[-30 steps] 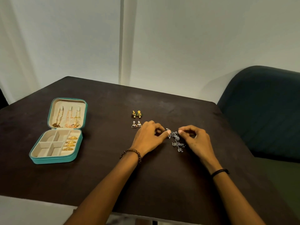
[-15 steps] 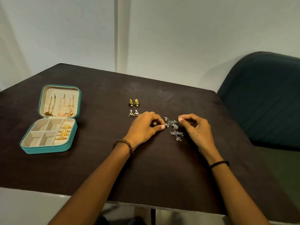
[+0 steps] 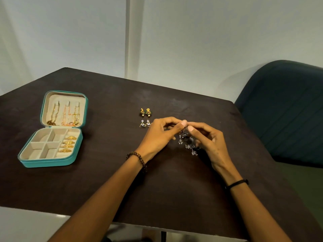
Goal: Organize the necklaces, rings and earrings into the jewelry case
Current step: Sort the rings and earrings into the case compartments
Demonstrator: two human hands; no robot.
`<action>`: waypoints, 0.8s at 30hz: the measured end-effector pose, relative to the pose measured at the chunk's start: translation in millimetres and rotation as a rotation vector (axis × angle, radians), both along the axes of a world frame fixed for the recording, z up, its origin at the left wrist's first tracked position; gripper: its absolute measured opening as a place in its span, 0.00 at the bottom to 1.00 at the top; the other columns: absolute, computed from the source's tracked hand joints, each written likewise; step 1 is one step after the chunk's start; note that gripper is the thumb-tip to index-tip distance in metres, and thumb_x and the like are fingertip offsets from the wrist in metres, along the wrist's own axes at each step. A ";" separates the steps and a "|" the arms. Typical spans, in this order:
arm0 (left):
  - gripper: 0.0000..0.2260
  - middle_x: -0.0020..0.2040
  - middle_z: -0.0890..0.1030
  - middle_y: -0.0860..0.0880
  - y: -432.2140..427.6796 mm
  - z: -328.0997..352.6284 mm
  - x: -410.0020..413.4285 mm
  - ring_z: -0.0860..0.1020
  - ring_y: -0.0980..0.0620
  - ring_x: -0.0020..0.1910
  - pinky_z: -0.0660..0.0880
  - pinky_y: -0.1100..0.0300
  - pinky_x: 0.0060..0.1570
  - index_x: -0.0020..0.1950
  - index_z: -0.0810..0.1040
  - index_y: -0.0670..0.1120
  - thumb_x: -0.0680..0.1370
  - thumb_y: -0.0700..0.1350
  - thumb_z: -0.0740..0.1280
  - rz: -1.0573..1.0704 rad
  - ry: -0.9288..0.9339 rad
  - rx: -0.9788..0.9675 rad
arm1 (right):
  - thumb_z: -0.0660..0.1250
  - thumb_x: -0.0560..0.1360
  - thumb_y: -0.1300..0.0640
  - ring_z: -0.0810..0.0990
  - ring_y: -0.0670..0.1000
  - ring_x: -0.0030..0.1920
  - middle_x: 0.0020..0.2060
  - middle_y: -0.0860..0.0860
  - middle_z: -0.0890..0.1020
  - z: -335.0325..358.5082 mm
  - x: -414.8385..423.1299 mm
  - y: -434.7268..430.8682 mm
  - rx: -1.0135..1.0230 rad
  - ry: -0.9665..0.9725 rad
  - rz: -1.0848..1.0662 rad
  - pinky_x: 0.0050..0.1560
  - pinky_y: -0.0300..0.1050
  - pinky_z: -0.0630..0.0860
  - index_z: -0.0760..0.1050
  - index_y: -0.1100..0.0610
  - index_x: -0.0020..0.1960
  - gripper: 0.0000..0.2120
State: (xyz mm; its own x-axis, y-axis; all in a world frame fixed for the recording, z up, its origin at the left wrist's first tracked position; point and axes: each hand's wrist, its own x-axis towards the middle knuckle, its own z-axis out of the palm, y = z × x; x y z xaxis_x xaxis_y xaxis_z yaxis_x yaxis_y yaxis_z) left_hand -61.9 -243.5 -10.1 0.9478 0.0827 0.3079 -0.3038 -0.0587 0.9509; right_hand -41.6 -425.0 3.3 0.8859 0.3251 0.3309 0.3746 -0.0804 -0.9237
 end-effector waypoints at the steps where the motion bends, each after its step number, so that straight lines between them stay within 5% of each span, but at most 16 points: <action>1: 0.09 0.45 0.86 0.46 0.6 0.1 0.2 0.81 0.55 0.43 0.78 0.60 0.39 0.51 0.86 0.45 0.78 0.50 0.71 0.010 0.000 -0.008 | 0.72 0.76 0.60 0.85 0.46 0.49 0.49 0.52 0.87 0.2 -1.3 1.7 0.019 0.007 0.029 0.47 0.38 0.78 0.83 0.58 0.58 0.11; 6: 0.14 0.37 0.84 0.42 1.0 -0.6 1.8 0.78 0.53 0.35 0.74 0.58 0.36 0.43 0.85 0.43 0.75 0.54 0.73 0.054 0.016 -0.031 | 0.76 0.72 0.63 0.86 0.55 0.52 0.45 0.57 0.88 -4.1 -0.2 6.7 0.028 0.040 0.062 0.56 0.45 0.81 0.80 0.59 0.60 0.16; 11: 0.11 0.36 0.82 0.50 1.4 -0.9 0.6 0.77 0.55 0.35 0.75 0.60 0.34 0.44 0.84 0.46 0.73 0.53 0.75 0.071 0.001 0.001 | 0.75 0.73 0.65 0.86 0.56 0.52 0.46 0.59 0.87 -3.4 -0.3 7.1 0.042 0.031 0.070 0.58 0.45 0.81 0.80 0.63 0.58 0.13; 17: 0.09 0.42 0.86 0.46 2.1 -2.5 3.2 0.83 0.53 0.43 0.79 0.59 0.41 0.44 0.83 0.44 0.76 0.50 0.74 0.092 0.026 -0.065 | 0.70 0.79 0.60 0.81 0.47 0.41 0.45 0.56 0.87 -2.5 8.3 0.6 0.063 0.063 -0.069 0.38 0.37 0.74 0.81 0.60 0.57 0.08; 24: 0.07 0.41 0.87 0.44 5.0 2.8 2.7 0.83 0.52 0.40 0.76 0.63 0.40 0.44 0.81 0.44 0.76 0.46 0.75 0.124 0.048 -0.184 | 0.71 0.78 0.55 0.83 0.47 0.41 0.42 0.51 0.87 -14.6 23.0 -12.0 -0.082 0.065 -0.252 0.39 0.42 0.73 0.84 0.54 0.50 0.04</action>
State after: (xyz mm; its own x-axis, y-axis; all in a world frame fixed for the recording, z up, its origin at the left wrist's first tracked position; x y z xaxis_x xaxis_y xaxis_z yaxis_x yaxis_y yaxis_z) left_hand -59.1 -238.5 -7.4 0.9403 0.2497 0.2313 -0.2588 0.0830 0.9624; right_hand -18.6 -437.0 -11.3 0.9608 0.1154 0.2521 0.2732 -0.2388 -0.9318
